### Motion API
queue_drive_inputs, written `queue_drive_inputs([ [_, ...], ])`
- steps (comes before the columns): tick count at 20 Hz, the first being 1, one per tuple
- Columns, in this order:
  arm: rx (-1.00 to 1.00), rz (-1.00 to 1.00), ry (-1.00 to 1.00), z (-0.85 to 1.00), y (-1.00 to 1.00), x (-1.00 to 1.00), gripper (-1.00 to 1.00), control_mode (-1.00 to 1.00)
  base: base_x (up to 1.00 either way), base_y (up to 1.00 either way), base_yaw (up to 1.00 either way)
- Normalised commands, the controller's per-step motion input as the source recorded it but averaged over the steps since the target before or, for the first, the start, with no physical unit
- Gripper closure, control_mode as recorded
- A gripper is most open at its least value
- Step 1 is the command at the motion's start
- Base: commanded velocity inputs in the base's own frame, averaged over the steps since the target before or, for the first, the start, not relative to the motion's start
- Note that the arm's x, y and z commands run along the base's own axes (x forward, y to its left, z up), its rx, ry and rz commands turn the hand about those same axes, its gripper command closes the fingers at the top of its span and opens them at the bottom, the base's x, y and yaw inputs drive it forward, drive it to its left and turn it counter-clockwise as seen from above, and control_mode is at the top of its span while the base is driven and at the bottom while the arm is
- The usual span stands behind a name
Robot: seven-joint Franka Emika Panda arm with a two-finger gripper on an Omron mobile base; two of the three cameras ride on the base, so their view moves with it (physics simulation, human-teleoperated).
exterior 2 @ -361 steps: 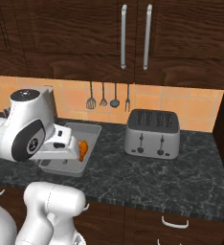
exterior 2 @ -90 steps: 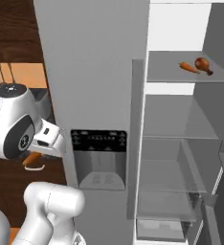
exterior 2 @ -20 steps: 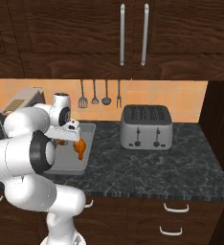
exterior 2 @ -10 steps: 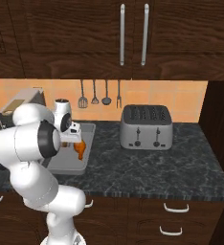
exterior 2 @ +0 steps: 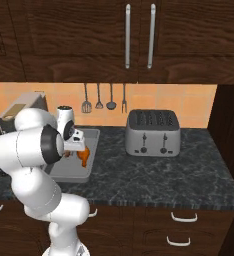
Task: Place one carrot and one chicken drumstick in each tupperware on the nearby counter, to pack two identical lunches.
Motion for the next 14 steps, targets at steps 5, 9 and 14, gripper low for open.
queue_drive_inputs([
  [5,-0.01,0.0,-0.01,0.15,0.0,-0.02,-1.0,-1.0,0.0,0.0,0.0],
  [9,0.01,0.0,-0.15,0.52,-0.17,-0.76,-1.0,-1.0,0.0,0.0,0.0],
  [14,0.02,0.0,-0.28,0.06,-0.37,-1.0,-1.0,-1.0,0.0,0.0,0.0],
])
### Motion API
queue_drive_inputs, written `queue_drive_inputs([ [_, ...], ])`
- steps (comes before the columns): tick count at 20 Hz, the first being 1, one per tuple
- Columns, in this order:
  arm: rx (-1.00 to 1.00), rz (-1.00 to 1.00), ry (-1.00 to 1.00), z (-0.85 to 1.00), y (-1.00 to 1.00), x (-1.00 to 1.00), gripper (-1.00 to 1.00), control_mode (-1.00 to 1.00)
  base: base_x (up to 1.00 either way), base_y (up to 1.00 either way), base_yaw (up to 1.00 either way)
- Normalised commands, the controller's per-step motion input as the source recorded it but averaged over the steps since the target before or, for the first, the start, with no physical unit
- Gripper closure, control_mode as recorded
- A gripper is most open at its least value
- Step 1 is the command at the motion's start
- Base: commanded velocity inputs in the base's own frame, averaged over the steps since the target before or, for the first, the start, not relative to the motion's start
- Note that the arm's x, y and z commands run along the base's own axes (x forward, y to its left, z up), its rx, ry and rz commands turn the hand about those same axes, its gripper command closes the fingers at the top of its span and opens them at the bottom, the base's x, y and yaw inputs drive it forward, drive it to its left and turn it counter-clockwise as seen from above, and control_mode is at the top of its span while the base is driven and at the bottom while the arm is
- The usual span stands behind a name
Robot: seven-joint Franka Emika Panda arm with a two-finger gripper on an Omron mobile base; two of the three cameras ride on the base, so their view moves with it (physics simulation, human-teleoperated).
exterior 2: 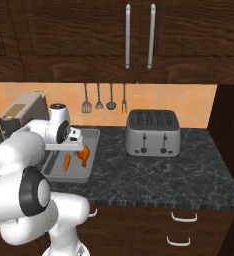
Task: Place one carrot and one chicken drumstick in each tupperware on the nearby counter, to pack two identical lunches.
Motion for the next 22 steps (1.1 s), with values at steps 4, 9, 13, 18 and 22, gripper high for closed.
queue_drive_inputs([
  [4,0.0,0.01,-0.16,0.55,-0.25,-0.95,-1.0,-1.0,0.0,0.0,0.0],
  [9,0.0,0.01,0.0,1.0,-0.17,-0.93,-1.0,-1.0,0.0,0.0,0.0],
  [13,0.0,0.0,0.0,0.9,-0.33,-1.0,-1.0,-1.0,0.0,0.0,0.0],
  [18,0.0,0.0,-0.06,0.8,-0.24,-0.82,-1.0,-1.0,0.0,0.0,0.0],
  [22,0.0,-0.05,-0.01,0.42,-0.02,-0.58,-1.0,-1.0,0.0,0.0,0.0],
])
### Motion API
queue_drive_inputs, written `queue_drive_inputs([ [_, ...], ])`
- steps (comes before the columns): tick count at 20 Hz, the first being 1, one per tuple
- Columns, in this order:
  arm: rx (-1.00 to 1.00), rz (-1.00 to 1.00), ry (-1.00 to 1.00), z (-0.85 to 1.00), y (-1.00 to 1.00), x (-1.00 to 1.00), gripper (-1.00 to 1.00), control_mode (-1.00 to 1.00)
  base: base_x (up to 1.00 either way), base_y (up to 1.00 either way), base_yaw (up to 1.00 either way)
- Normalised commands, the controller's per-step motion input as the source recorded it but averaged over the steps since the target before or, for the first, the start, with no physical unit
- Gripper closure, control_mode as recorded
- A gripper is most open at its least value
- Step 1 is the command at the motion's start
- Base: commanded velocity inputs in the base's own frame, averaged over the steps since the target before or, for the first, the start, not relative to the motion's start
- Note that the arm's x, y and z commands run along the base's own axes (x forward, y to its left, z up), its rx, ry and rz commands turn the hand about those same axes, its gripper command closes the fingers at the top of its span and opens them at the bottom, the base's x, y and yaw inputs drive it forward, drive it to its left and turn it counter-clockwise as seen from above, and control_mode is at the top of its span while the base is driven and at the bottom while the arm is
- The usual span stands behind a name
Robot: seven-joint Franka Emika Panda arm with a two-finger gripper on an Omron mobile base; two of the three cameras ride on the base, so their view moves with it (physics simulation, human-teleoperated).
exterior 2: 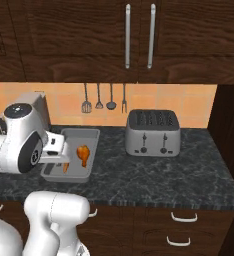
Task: Place one carrot and one chicken drumstick in each tupperware on the nearby counter, to pack two identical lunches.
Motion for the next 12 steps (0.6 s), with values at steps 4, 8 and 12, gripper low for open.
queue_drive_inputs([
  [4,0.0,-0.09,-0.05,0.0,-0.24,-0.69,-1.0,-1.0,0.0,0.0,0.0],
  [8,0.0,-0.03,0.0,0.0,-0.06,-0.07,-1.0,-1.0,0.0,0.0,0.0],
  [12,0.0,0.0,0.0,0.0,0.0,0.0,-1.0,1.0,-0.07,0.0,0.0],
])
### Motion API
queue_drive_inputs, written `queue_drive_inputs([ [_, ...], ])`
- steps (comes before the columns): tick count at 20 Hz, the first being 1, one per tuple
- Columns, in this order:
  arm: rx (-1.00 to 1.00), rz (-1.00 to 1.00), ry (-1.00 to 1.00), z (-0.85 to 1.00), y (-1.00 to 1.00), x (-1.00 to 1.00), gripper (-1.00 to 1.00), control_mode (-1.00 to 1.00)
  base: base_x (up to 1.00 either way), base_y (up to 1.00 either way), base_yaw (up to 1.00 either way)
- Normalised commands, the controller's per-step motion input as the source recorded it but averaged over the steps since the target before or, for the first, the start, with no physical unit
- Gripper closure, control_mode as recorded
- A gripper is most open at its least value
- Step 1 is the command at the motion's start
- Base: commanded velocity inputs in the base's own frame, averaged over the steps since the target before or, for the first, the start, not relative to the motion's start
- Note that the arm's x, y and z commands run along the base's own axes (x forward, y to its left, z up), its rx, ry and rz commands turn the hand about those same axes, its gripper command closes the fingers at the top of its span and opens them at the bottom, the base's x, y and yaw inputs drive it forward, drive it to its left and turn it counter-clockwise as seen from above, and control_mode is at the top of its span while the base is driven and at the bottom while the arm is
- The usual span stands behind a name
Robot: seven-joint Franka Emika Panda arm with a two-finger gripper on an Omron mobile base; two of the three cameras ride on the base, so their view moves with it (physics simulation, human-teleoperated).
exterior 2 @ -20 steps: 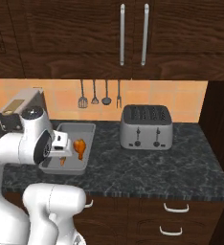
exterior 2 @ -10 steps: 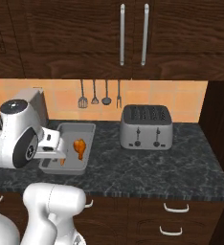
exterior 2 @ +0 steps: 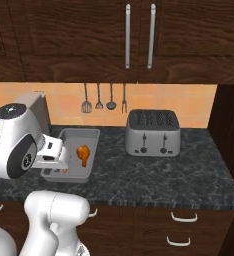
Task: Place one carrot and one chicken drumstick in each tupperware on the nearby counter, to pack two identical lunches.
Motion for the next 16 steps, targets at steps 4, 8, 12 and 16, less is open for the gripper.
queue_drive_inputs([
  [4,0.0,0.0,0.0,0.0,0.0,0.0,-1.0,1.0,-0.89,-0.79,-0.32],
  [8,0.0,0.0,0.0,0.0,0.0,0.0,-1.0,1.0,-0.64,-1.0,-0.41],
  [12,0.0,0.0,0.0,0.0,0.0,0.0,-1.0,1.0,-0.44,-1.0,-0.38],
  [16,0.0,0.0,0.0,0.0,0.0,0.0,-1.0,1.0,-0.05,-1.0,-0.34],
])
